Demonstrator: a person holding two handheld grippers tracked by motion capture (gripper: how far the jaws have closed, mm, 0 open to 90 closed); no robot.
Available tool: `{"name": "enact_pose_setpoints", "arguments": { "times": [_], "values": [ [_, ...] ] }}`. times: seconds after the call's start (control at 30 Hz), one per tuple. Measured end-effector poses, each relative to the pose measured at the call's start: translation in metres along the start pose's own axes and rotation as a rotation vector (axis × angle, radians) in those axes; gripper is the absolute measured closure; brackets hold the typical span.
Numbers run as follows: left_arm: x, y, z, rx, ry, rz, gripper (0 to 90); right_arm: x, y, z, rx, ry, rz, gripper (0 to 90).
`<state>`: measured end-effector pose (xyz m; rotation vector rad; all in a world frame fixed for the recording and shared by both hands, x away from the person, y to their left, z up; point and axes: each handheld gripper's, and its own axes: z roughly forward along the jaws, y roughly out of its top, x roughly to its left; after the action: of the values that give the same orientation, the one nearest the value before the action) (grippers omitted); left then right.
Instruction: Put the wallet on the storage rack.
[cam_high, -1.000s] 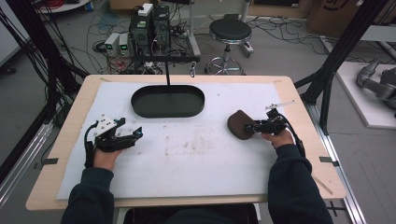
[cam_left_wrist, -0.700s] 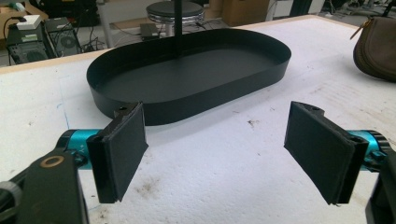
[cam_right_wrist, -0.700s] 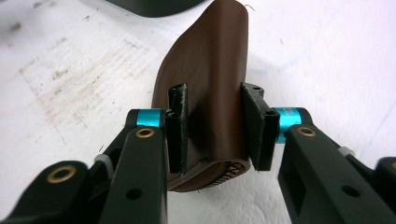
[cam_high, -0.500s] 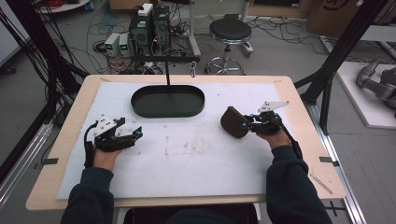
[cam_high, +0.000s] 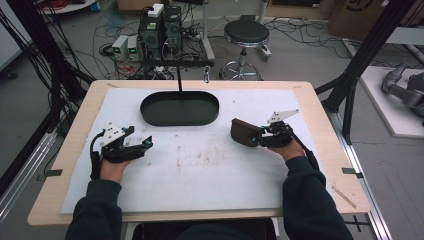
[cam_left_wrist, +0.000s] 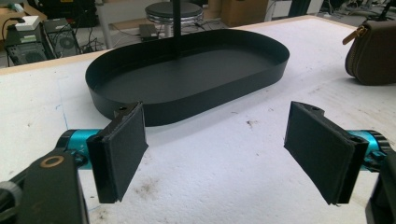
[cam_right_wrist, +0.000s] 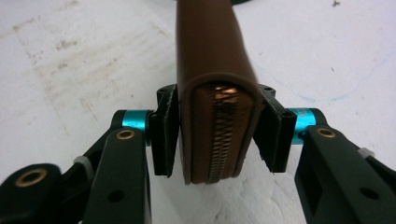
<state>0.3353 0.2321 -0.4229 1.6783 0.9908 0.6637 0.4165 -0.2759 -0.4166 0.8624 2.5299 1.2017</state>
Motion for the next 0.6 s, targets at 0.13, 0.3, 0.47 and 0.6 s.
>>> {"name": "enact_pose_setpoints", "arguments": {
  "times": [0.13,0.3,0.47,0.6],
  "values": [
    [0.000,0.000,0.000,0.001,0.001,-0.001,20.6,0.004,0.003,0.000,-0.018,0.008,-0.012,65.6],
    [0.000,0.000,0.000,0.000,0.002,-0.001,20.6,0.004,0.009,0.001,-0.059,0.002,0.025,66.8],
    [0.001,0.000,-0.001,-0.002,0.000,0.002,20.6,0.006,0.024,0.003,-0.138,0.012,0.041,66.7],
    [0.002,0.000,-0.002,-0.006,-0.004,0.004,20.6,0.006,0.046,0.011,-0.180,0.025,0.048,66.5]
  ]
}}
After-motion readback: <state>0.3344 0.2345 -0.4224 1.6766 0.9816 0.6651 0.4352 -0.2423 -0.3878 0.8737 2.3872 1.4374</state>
